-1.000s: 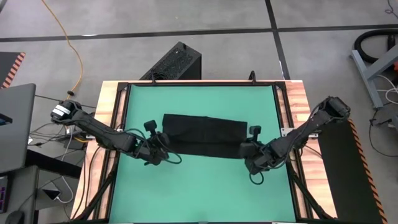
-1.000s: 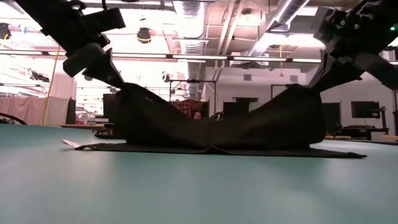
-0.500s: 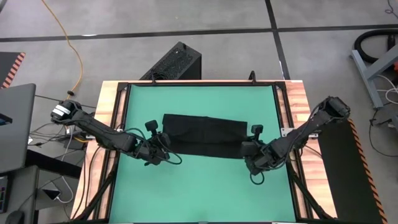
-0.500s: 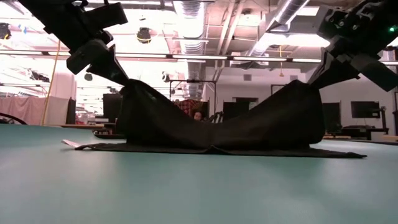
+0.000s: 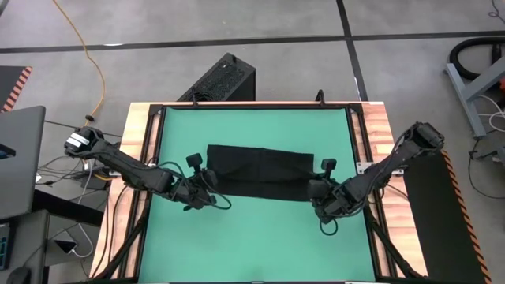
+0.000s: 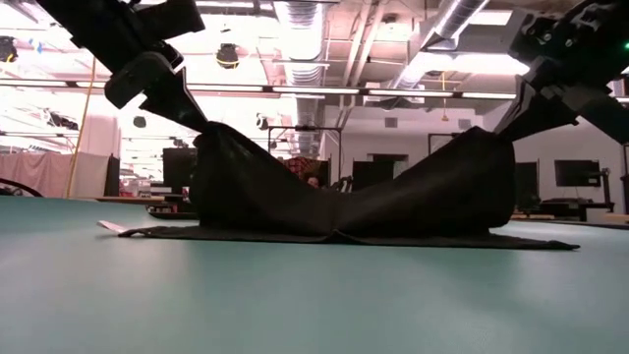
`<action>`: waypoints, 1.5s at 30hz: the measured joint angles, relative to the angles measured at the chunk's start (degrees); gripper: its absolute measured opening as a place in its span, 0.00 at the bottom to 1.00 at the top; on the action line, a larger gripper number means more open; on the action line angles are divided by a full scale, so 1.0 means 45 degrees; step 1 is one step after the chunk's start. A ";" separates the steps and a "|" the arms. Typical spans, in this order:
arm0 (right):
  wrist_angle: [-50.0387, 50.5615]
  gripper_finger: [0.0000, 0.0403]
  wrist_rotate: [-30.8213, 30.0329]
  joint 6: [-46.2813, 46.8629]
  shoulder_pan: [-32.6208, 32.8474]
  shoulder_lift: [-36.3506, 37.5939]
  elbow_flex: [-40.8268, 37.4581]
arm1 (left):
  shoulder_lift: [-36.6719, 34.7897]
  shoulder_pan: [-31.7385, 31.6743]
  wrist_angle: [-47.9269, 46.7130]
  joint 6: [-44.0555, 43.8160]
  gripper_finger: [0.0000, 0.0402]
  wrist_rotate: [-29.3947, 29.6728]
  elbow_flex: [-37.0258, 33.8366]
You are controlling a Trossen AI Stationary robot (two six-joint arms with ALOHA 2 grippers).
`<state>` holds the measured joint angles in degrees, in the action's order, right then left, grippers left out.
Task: Roll towel into tight, uniform cylinder
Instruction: Roll the black towel
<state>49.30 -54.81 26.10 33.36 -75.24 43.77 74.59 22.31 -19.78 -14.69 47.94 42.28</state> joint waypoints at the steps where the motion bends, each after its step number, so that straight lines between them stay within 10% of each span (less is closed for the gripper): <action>1: 0.0006 0.00 -0.0043 -0.0001 0.0000 0.0000 0.0000 | 0.0000 0.0002 0.0021 0.0050 0.00 0.0017 0.0000; 23: 0.0141 0.00 0.0544 0.0218 -0.0155 0.0233 0.0335 | 0.0000 0.0005 0.0238 0.0226 0.00 0.0101 0.0010; 45: -0.0442 0.15 0.3856 0.1008 0.1316 0.0214 0.0330 | 0.0005 0.0199 0.0167 -0.0197 0.00 -0.5891 0.0010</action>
<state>47.31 -37.45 30.63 39.29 -74.28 45.25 74.61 23.20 -19.03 -15.58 21.43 42.33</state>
